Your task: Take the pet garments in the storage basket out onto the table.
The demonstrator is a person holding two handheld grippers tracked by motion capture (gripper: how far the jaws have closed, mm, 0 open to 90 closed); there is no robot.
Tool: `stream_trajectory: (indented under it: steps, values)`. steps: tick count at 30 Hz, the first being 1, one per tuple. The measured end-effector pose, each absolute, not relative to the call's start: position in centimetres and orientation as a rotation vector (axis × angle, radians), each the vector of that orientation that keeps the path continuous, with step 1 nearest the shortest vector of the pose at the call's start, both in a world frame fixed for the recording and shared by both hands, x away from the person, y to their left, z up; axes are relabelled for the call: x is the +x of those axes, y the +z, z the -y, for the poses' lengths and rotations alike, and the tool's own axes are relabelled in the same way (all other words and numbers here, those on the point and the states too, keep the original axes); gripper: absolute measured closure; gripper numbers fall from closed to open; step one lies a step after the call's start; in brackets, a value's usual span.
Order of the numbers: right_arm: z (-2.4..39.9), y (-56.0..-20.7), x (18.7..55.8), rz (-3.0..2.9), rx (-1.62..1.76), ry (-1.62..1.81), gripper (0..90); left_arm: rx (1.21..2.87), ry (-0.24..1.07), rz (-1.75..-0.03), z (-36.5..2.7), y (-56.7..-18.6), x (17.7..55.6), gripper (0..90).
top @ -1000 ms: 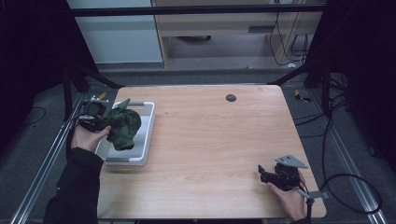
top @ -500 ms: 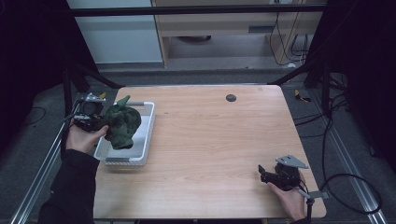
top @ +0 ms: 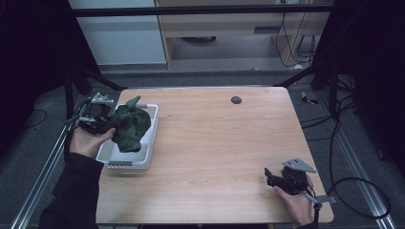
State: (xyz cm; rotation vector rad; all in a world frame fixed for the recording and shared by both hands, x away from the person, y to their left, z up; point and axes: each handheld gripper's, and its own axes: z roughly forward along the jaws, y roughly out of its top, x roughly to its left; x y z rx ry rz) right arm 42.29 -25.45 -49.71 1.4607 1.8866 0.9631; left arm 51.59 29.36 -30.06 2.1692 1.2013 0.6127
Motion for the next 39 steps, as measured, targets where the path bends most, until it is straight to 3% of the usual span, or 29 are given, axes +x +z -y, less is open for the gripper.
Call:
stream_trajectory:
  steps: [39]
  values:
    - [25.5,-49.7,42.3,-1.890,1.451,0.962,16.1,2.292,0.539,-0.965,-23.3,-30.5,50.3,72.1]
